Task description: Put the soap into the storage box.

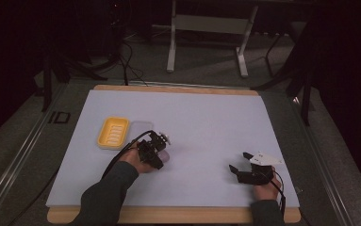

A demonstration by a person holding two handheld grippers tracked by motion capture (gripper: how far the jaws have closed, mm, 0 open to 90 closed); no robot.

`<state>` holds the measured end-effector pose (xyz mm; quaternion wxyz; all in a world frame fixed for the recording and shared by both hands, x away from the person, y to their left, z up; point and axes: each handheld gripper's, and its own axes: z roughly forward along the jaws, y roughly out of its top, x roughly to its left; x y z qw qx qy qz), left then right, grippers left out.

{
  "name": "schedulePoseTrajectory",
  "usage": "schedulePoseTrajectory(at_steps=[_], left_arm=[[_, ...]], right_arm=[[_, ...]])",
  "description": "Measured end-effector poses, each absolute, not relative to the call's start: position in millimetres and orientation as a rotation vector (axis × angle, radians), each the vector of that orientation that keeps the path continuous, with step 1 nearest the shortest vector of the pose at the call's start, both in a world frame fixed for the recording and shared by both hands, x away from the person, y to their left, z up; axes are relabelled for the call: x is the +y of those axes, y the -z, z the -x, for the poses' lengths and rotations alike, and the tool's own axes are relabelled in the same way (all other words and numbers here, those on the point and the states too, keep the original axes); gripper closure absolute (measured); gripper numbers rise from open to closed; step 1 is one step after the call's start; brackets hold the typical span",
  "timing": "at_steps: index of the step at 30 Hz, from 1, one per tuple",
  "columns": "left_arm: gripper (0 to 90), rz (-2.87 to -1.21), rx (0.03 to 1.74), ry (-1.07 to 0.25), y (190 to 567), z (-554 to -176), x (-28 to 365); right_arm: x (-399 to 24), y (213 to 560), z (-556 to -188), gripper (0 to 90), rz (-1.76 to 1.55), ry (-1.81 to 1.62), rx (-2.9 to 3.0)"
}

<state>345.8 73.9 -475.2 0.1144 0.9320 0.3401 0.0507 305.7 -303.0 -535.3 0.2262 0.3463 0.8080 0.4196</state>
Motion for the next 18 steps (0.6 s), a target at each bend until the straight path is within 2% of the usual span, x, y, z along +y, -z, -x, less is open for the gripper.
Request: schedulePoseTrajectory(at_steps=[18], left_arm=[[50.1, -2.672, 1.067, -0.174, 465, -350, 97]], right_arm=[[-303, 535, -306, 20.7, -0.953, -1.155, 2.227]])
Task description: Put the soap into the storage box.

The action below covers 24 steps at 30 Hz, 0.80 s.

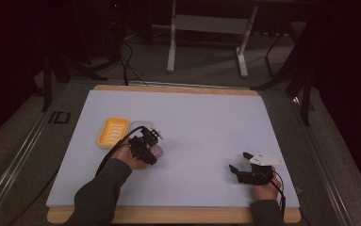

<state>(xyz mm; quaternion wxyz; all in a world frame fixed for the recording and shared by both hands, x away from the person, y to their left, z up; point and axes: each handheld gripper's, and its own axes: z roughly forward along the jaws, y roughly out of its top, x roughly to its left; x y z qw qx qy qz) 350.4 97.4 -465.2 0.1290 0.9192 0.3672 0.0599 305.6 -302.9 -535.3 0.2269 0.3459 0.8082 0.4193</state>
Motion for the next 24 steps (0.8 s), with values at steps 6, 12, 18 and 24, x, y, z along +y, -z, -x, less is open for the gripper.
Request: schedulePoseTrajectory(at_steps=[6, 12, 18, 24], left_arm=[[50.1, -2.655, 1.084, -0.182, 462, -352, 103], [50.1, -2.629, 1.112, -0.193, 457, -355, 111], [50.1, -2.614, 1.139, -0.191, 456, -358, 119], [50.1, -2.588, 1.172, -0.198, 456, -361, 125]], right_arm=[[-303, 535, -306, 20.7, -0.952, -1.155, 2.227], [-303, 535, -305, 20.8, -0.951, -1.153, 2.228], [-302, 535, -305, 20.8, -0.95, -1.151, 2.227], [-302, 535, -305, 20.9, -0.95, -1.149, 2.227]])
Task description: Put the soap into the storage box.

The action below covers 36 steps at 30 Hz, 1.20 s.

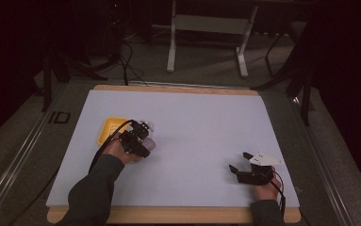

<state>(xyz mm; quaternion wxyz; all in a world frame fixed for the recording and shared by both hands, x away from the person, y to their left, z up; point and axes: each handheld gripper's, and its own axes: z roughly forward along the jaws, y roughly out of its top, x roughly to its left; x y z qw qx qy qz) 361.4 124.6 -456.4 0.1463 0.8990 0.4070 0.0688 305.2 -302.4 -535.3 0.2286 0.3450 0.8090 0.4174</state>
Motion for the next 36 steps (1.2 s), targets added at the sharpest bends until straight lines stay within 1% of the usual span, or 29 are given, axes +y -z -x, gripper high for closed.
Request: schedulePoseTrajectory(at_steps=[8, 36], left_arm=[[50.1, -2.584, 1.211, -0.2, 459, -366, 132], [50.1, -2.481, 1.364, -0.21, 455, -375, 172]], right_arm=[[-302, 535, -305, 20.9, -0.946, -1.146, 2.229], [-302, 535, -305, 20.8, -0.946, -1.143, 2.232]])
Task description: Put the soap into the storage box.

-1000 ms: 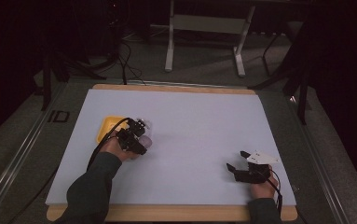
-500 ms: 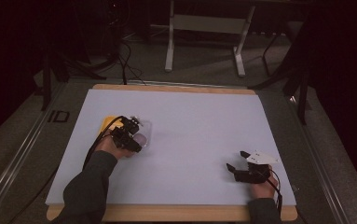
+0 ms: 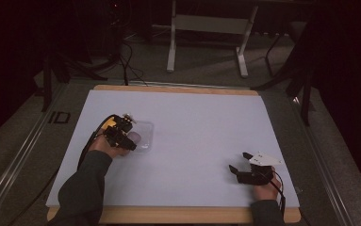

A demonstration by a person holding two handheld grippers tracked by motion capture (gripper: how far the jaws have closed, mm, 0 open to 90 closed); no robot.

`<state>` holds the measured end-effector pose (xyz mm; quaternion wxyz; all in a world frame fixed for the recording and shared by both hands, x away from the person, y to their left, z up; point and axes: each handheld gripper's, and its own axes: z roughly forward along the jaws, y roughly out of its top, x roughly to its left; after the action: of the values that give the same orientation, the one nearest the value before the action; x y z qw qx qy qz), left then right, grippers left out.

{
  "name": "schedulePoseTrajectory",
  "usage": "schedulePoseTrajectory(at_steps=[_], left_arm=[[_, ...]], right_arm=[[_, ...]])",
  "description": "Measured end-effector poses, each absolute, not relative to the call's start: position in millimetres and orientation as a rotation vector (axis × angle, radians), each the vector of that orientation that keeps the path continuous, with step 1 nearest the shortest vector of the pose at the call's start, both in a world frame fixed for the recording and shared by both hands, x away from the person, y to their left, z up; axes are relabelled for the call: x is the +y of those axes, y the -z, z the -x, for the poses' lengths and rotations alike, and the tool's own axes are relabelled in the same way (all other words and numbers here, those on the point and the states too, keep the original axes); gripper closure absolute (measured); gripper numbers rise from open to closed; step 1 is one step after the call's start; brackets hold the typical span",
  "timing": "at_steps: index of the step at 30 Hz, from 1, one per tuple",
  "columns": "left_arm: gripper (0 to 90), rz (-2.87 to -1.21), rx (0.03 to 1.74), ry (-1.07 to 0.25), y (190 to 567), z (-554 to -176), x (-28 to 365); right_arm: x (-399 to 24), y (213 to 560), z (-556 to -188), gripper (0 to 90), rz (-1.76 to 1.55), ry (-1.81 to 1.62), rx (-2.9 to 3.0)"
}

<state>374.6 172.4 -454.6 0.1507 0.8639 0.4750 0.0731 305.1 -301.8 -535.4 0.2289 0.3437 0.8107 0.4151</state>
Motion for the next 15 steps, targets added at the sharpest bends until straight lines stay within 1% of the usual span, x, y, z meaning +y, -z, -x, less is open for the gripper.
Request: schedulePoseTrajectory(at_steps=[15], left_arm=[[50.1, -2.436, 1.458, -0.256, 451, -386, 191]], right_arm=[[-302, 535, -305, 20.9, -0.947, -1.143, 2.231]])
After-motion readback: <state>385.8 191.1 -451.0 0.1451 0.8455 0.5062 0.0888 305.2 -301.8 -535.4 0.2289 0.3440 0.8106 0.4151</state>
